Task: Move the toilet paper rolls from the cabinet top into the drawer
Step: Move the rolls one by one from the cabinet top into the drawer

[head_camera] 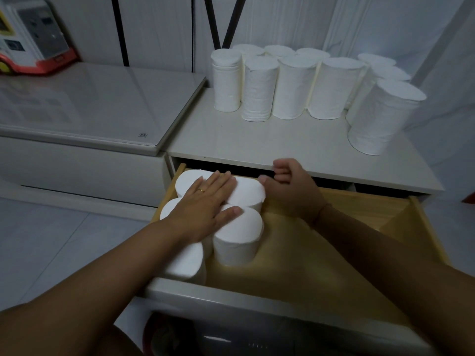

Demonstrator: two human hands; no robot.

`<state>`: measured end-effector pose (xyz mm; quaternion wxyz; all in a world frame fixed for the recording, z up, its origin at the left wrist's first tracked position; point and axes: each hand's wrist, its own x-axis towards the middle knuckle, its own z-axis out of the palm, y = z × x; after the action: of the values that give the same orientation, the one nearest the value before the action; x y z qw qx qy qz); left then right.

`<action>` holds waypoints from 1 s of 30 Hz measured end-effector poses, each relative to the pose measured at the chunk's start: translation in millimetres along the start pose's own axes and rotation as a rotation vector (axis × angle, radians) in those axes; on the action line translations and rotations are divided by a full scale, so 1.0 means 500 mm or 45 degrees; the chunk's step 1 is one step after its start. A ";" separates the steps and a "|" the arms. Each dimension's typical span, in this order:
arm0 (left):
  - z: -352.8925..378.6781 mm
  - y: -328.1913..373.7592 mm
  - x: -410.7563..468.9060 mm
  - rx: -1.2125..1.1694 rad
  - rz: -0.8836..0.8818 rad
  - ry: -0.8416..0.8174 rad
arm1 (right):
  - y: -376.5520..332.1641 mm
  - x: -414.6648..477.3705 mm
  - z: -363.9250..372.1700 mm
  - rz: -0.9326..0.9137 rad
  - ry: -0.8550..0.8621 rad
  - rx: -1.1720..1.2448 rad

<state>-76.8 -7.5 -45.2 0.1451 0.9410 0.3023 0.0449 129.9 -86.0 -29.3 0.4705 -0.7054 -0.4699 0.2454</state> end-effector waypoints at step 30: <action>-0.057 -0.065 0.098 -0.116 -0.137 0.130 | -0.101 0.464 0.015 -0.152 0.112 0.103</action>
<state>-59.9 53.5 -27.8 0.1742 0.9123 0.3572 0.0986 203.5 130.3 34.6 0.5325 -0.6667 -0.4797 0.2046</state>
